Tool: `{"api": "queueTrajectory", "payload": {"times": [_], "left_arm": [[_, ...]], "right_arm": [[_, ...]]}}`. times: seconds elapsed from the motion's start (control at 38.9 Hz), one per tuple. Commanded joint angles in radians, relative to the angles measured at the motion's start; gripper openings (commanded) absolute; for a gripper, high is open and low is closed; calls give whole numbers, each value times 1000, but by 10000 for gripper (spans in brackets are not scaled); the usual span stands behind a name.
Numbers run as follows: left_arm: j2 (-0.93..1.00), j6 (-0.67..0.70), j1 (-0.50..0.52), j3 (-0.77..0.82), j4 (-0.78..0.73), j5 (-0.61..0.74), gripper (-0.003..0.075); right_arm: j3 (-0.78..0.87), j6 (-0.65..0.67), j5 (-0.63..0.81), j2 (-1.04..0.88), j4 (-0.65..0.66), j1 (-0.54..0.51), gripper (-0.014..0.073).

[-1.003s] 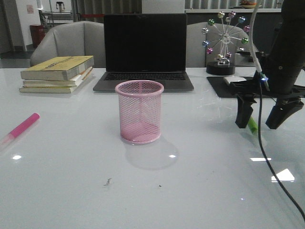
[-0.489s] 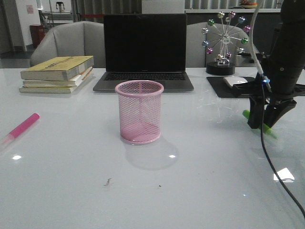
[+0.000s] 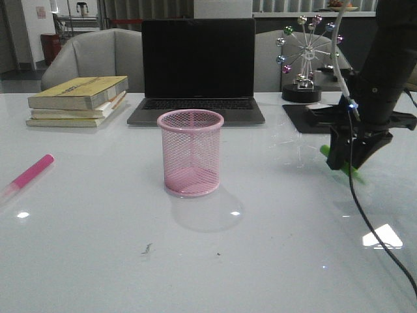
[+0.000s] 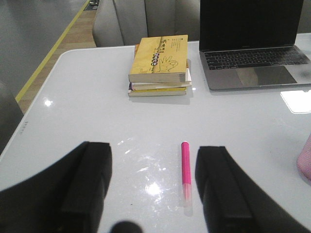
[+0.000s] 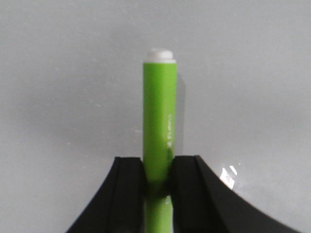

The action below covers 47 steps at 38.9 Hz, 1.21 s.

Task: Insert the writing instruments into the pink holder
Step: 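Close the right gripper on the green marker's end and lift, then carry the upright green marker over the pink mesh holder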

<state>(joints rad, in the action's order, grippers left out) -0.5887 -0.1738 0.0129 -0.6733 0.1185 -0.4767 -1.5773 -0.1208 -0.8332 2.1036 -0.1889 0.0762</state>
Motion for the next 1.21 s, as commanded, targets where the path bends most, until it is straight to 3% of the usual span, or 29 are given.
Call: {"api": "queueTrajectory", "payload": {"times": [0.0, 0.41, 0.82, 1.18], "left_arm": [[-7, 5, -6, -36, 11, 82, 446], [-7, 5, -6, -36, 11, 82, 446], [-7, 5, -6, -36, 11, 82, 446], [-7, 5, -6, -36, 11, 82, 446]], "right_arm": [[-40, -23, 91, -162, -22, 20, 50], [2, -44, 426, -478, -22, 170, 50], [404, -44, 1091, -528, -24, 453, 57], [419, -33, 1208, -385, -24, 520, 57]]}}
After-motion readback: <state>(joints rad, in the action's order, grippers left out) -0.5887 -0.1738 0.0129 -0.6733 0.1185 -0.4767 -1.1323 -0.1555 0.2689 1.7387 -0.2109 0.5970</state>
